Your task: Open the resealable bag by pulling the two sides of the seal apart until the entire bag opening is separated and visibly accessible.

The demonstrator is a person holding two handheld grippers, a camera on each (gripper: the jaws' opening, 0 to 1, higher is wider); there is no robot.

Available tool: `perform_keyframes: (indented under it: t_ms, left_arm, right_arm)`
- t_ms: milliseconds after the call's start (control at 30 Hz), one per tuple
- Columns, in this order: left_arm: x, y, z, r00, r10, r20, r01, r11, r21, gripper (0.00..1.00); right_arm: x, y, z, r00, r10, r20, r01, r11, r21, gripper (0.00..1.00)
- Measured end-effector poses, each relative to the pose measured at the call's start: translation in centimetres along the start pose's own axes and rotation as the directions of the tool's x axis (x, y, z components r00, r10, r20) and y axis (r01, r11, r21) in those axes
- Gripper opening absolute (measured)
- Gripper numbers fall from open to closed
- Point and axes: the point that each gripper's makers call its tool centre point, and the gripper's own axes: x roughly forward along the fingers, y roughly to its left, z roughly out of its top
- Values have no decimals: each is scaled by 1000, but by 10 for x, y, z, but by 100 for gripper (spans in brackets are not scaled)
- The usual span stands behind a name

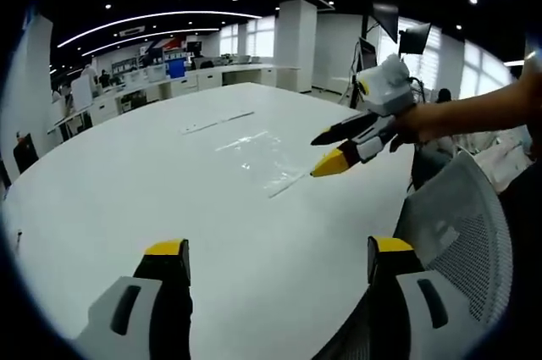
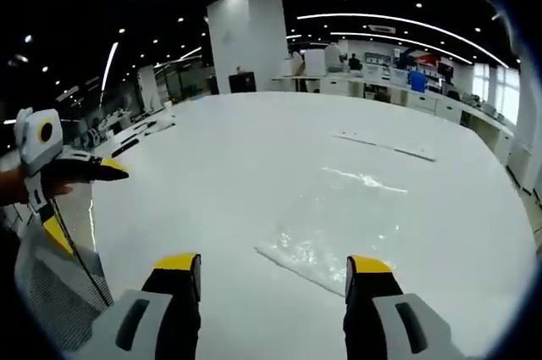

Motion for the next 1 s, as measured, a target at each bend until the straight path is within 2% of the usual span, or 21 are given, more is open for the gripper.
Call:
perform_keyframes:
  t_ms: [100,600,700,1000]
  left_arm:
    - [0,1,0,1000,6,3,-6,1000,19,87]
    - [1,3,-2,1000,7,-4,-7,1000,4,86]
    - [1,4,-2,1000,7,-7,-7,1000,-1,86]
    - [3,4,-3,1000,4,-13,-4,1000,-3,86]
  right_arm:
    - [8,-2,-2,1000,7,-10,-7,1000,11,67]
    - [33,-14,-9,999,-20,-35,22,999,40,54]
    - [37,-12,-10,999,-15,-41,16,1000,10,48]
    - [51,-14,-15,996,12,-85,-16,998,-54,40]
